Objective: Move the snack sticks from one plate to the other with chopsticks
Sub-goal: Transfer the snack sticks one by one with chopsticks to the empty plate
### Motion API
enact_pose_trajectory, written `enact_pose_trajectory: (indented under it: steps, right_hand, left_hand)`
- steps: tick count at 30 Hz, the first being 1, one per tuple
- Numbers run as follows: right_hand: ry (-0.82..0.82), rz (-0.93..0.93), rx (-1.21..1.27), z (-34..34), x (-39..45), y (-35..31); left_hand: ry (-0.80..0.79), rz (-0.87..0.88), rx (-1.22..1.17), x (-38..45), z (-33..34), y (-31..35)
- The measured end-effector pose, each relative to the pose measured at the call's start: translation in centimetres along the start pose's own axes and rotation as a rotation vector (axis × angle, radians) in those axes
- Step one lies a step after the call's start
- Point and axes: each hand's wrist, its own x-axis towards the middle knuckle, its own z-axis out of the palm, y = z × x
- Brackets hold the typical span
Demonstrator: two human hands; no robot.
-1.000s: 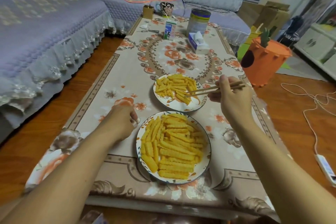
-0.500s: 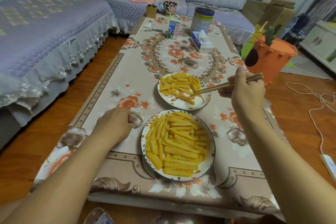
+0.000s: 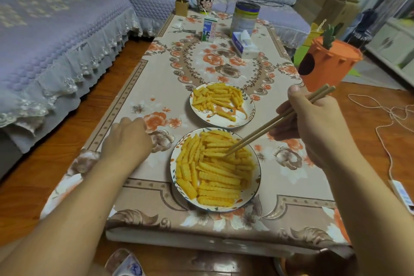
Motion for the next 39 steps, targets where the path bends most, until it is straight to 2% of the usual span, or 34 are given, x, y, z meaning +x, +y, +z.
enact_pose_trajectory:
  steps: [5, 11, 17, 26, 31, 34, 39]
  right_hand:
    - [0.050, -0.025, 0.006, -0.2, -0.1, -0.3]
    - [0.053, -0.026, -0.018, -0.6, 0.0, -0.3]
    - [0.156, -0.136, 0.038, 0.0, 2.3, -0.5]
    - [0.098, -0.163, -0.187, 4.1, 6.5, 2.8]
    - [0.130, -0.161, -0.065, 2.2, 4.7, 0.2]
    - [0.068, -0.110, -0.007, 0.9, 2.4, -1.8]
    - [-0.046, -0.099, -0.134, 1.1, 0.5, -1.7]
  left_hand:
    - [-0.097, 0.109, -0.063, -0.4, 0.9, 0.2]
    - [-0.152, 0.113, -0.029, -0.7, 1.2, 0.9]
    - [-0.227, 0.127, 0.068, -1.1, 2.2, 1.3]
    - [-0.256, 0.167, 0.084, -0.9, 2.0, 1.2]
    - [-0.242, 0.126, -0.019, -0.8, 1.6, 1.2]
    - [-0.263, 0.077, -0.088, -0.1, 2.0, 0.9]
    - [-0.367, 0.141, -0.087, -1.0, 1.8, 1.4]
